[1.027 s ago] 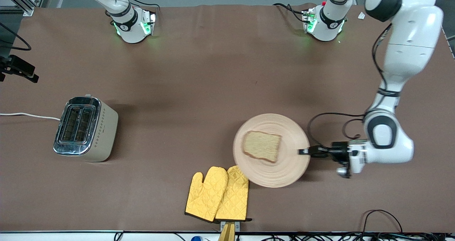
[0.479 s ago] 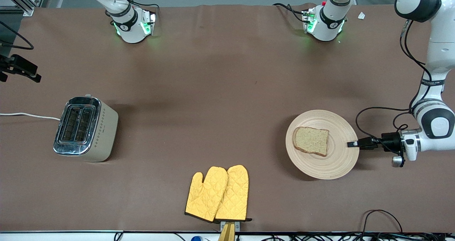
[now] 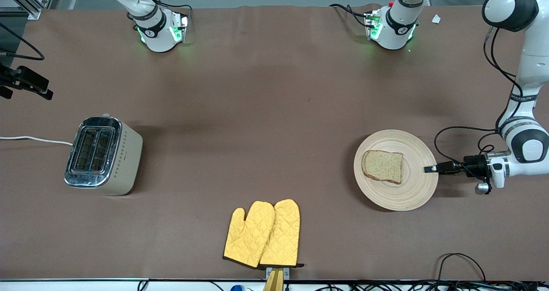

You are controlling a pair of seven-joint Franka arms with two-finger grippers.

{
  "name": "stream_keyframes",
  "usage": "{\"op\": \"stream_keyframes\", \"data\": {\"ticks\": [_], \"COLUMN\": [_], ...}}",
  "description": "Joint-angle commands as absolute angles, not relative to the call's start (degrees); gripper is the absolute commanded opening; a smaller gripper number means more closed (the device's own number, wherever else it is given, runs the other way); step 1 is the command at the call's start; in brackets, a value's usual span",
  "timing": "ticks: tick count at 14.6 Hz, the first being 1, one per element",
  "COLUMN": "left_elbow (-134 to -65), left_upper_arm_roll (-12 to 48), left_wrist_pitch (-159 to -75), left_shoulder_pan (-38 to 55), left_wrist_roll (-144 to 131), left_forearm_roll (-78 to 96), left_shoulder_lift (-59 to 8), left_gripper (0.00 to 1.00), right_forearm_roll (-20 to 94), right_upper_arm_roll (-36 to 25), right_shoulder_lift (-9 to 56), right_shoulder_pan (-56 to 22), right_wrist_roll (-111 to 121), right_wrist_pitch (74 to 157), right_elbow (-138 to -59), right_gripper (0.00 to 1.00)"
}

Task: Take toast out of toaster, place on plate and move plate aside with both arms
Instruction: 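Release the plate rim and pull the left gripper back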

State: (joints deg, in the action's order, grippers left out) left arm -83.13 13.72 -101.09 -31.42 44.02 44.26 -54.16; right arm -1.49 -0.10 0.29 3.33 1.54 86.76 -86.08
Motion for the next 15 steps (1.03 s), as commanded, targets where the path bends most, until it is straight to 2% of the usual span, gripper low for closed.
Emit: {"op": "stream_keyframes", "data": {"ticks": [1,2,4,10,15], "left_elbow": [-83.15,-83.06,-82.97,-77.7,-76.73], "left_upper_arm_roll": [14.06,14.15,14.06,14.67,16.61], "left_wrist_pitch": [-99.49,-99.49,-99.4,-99.23,-99.32], "left_shoulder_pan": [-31.82,-31.82,-32.6,-33.84,-27.53], "left_wrist_roll": [43.77,43.68,43.68,40.62,28.26], "left_forearm_roll": [43.69,42.55,42.19,25.62,14.68], "left_shoulder_lift": [-53.35,-53.18,-52.82,-47.3,-34.66], "left_gripper": [0.29,0.42,0.98,1.0,1.0], "right_forearm_roll": [-0.79,-0.53,0.0,0.09,0.18], "right_upper_arm_roll": [-2.29,-2.29,-2.29,-2.29,-2.29], "right_shoulder_lift": [0.44,0.44,0.44,0.44,0.44], "right_shoulder_pan": [2.02,2.28,2.02,1.76,1.85], "right_wrist_roll": [0.88,0.97,0.97,0.79,0.88], "right_wrist_pitch": [86.13,86.05,86.04,85.96,85.96], "right_elbow": [-85.25,-85.34,-85.34,-85.34,-85.43], "right_gripper": [1.0,1.0,1.0,1.0,1.0]}}
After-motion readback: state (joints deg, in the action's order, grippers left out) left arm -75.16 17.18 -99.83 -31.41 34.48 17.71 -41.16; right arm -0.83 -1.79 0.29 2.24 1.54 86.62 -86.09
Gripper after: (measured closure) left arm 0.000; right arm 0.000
